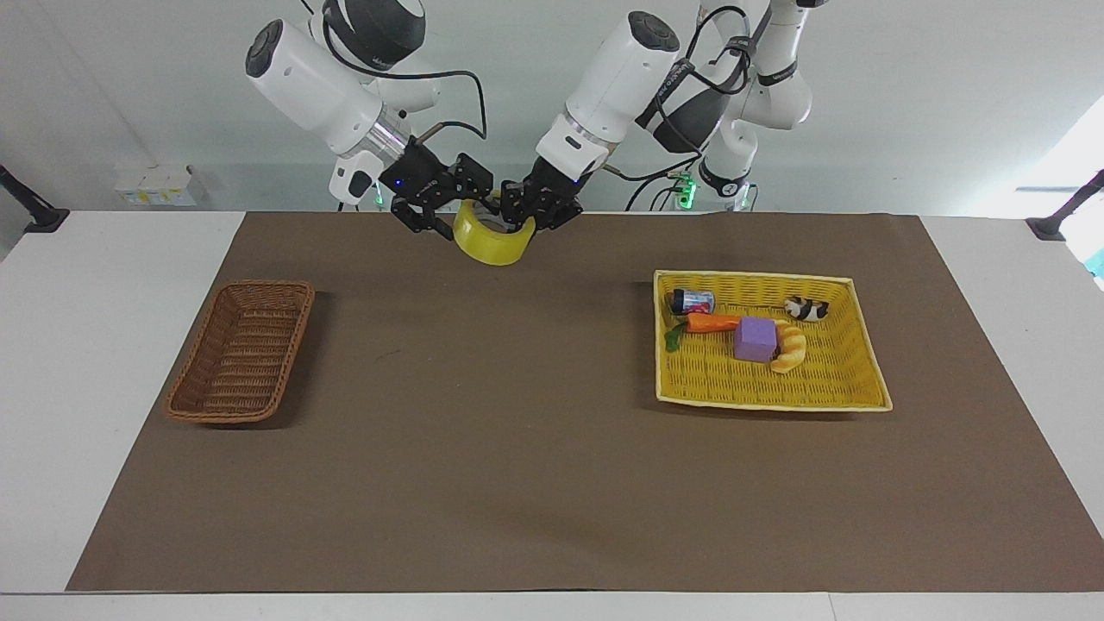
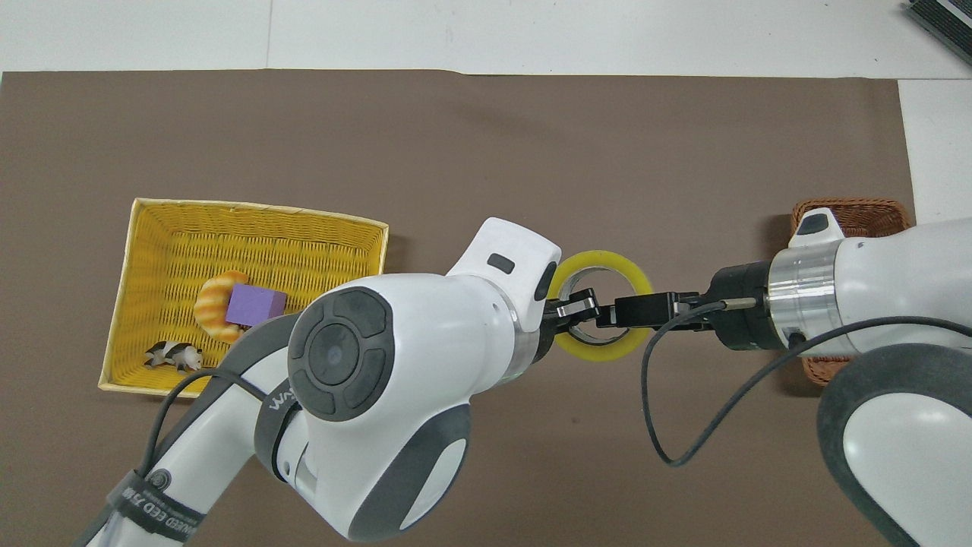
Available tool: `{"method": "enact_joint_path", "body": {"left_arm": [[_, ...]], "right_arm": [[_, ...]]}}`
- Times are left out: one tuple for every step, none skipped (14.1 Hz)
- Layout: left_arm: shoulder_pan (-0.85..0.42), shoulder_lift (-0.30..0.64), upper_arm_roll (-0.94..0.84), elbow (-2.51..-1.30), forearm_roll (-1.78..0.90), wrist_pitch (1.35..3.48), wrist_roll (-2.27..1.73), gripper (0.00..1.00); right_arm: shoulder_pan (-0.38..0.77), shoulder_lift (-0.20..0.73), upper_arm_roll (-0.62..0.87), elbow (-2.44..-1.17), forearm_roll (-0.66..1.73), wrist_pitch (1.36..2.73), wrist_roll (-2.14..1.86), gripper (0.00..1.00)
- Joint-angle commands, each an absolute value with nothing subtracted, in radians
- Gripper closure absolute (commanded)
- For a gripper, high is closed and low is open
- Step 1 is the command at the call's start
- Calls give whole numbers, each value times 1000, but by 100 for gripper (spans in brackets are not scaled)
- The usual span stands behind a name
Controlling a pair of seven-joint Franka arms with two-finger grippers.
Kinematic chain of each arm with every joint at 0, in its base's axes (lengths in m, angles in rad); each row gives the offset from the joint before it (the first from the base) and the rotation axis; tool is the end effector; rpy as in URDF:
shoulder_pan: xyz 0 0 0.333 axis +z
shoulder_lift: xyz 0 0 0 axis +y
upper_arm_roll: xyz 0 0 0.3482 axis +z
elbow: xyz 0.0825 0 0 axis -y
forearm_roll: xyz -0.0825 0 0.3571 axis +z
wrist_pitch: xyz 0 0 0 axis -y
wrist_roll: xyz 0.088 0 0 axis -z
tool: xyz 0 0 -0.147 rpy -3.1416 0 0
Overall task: Move tape to another basket
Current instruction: 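Grasp the tape with the right gripper and open the left gripper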
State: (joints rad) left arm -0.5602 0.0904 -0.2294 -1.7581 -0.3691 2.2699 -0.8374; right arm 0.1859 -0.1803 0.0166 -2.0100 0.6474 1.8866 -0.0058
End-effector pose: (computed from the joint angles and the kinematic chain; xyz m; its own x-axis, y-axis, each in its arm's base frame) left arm 0.4264 -0.4512 0.5611 0.9747 0.2220 -0.0280 0.2043 -0.8318 0.5161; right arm 0.4634 0.1649 0.5587 0.9998 0.0185 0.0000 0.0151 -0.8140 -0.5806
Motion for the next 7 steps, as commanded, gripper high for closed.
{"method": "enact_joint_path", "body": {"left_arm": [[-577,95,-232,-1732,-394,2295,-851,100],[-577,91,-232,-1732,-396,2295,-850,100],[-577,86,-232,-1732,-396,2293,-848,100],[-575,83,-232,-1732,-396,2292,-844,100],[-574,80,-232,-1732,-396,2284,-835,64],[-574,80,-230,-1732,-396,2292,-834,1],[-575,72,-232,-1732,-397,2284,-848,0]], "right_arm": [[144,-207,20,-2042,676,1855,-72,46],[120,-207,21,-2040,676,1830,-89,56],[106,-207,20,-2039,676,1806,-109,72],[95,-207,20,-2037,676,1795,-113,90],[94,-207,18,-2037,676,1793,-110,100],[94,-207,18,-2034,676,1793,-100,100],[94,-206,18,-2034,676,1793,-94,100]]}}
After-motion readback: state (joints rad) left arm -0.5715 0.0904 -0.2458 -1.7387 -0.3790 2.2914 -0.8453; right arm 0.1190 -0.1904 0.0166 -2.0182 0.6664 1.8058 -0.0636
